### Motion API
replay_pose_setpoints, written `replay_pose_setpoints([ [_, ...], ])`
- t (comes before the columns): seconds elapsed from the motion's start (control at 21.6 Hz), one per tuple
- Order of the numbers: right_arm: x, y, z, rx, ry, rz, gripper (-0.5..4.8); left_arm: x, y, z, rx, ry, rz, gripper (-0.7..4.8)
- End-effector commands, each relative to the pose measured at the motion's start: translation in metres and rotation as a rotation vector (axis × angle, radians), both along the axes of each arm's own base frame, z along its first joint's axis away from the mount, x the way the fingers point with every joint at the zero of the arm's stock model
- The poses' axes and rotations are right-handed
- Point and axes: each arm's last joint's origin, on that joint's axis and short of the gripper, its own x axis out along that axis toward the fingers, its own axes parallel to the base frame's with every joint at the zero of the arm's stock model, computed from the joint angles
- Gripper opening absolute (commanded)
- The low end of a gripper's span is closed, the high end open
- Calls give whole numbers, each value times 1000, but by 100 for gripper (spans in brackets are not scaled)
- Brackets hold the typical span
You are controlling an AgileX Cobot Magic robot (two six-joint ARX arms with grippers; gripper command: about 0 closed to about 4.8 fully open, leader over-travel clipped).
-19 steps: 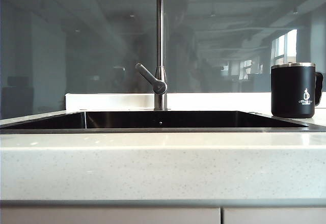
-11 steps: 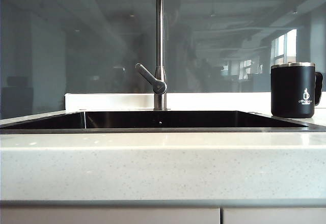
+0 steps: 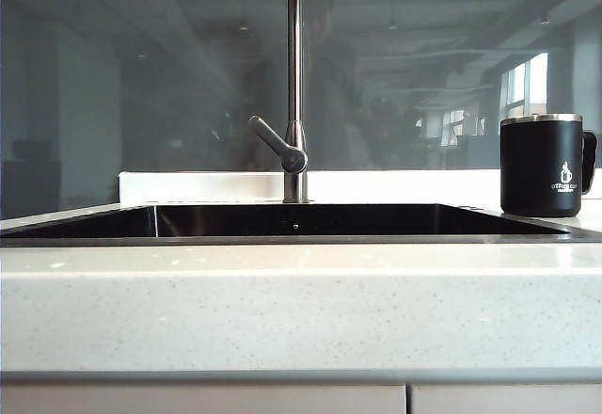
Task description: Pick up the mug next to the sink, go to the faucet to get some water, pour the water into the sink, and finally put the mug back to its place.
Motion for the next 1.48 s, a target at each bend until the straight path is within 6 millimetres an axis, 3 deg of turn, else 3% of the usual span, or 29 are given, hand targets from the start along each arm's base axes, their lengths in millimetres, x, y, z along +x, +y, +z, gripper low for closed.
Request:
replay_pose_setpoints([
  [0.05, 20, -5, 23, 0, 48, -27, -8, 2, 1, 18, -10, -10, 21, -4],
  [0.14, 48, -13, 25, -29, 106, 19, -6, 12, 0, 24, -11, 6, 19, -4],
  [0.32, 103, -39, -6, -246, 243, 168, 69, 34, 0, 27, -12, 0, 14, -4],
  [0.42, 125, -51, -22, -261, 232, 228, 102, 44, -2, 26, -4, -4, -18, -4],
  [0.51, 144, -57, -35, -284, 199, 275, 135, 51, -2, 24, 1, -2, -33, -4],
  [0.65, 169, -64, -51, -286, 202, 302, 230, 60, -4, 20, 1, 7, -73, -4],
  [0.79, 193, -71, -61, -276, 222, 309, 236, 65, -4, 16, -32, 23, -87, -4],
  [1.06, 221, -79, -64, -288, 206, 342, 235, 66, -4, 15, -31, 34, -89, -4],
  [1.48, 238, -74, -61, -287, 206, 383, 234, 66, -4, 14, -33, 46, -82, -4],
])
